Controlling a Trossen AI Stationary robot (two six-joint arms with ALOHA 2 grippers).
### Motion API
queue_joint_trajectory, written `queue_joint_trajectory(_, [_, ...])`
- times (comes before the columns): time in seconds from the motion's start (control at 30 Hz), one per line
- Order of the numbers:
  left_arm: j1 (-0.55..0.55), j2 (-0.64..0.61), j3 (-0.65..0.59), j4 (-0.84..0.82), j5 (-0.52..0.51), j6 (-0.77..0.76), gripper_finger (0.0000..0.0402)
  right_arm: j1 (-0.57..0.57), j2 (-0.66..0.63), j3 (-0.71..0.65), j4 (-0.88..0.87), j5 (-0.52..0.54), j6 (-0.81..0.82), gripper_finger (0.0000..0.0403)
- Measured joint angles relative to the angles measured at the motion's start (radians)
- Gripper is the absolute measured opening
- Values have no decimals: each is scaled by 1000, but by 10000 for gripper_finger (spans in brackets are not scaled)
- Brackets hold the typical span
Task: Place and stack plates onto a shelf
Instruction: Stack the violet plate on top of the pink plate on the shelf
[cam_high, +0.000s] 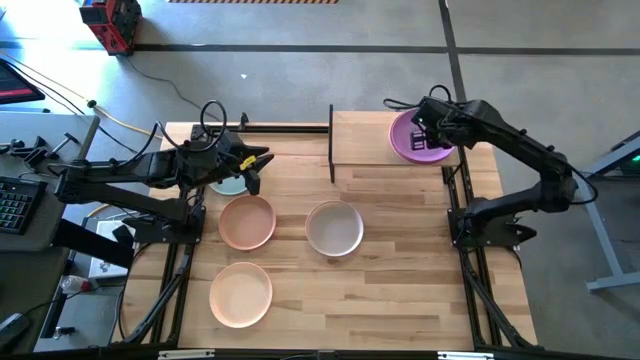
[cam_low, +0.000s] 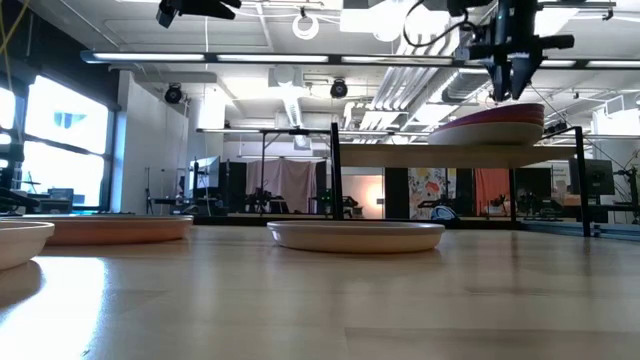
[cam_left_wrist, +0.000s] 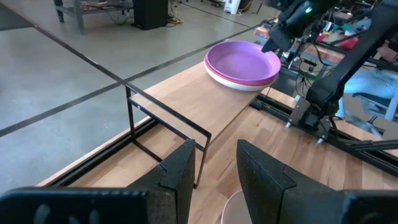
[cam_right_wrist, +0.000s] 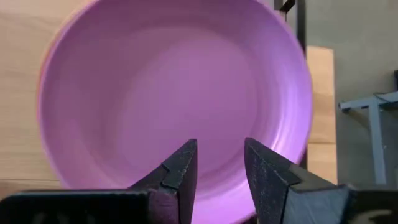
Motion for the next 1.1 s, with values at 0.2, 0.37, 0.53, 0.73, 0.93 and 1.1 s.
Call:
queue_joint_trajectory(0.2, [0, 0, 0, 0, 0, 0, 108, -90, -1, -86, 36, -65, -40, 110])
queue_joint_trajectory(0.37, [0, 0, 0, 0, 0, 0, 108, -131, -1, -137, 43, -85, -63, 110])
queue_joint_trajectory(0.53, [0, 0, 0, 0, 0, 0, 108, -156, -2, -169, 103, -119, -78, 110])
queue_joint_trajectory(0.73, [0, 0, 0, 0, 0, 0, 108, -178, -1, -182, 142, -154, -91, 110])
queue_joint_trajectory(0.93, [0, 0, 0, 0, 0, 0, 108, -191, -1, -182, 141, -159, -91, 110])
queue_joint_trajectory(1.1, [0, 0, 0, 0, 0, 0, 108, -215, -1, -182, 124, -150, -98, 110])
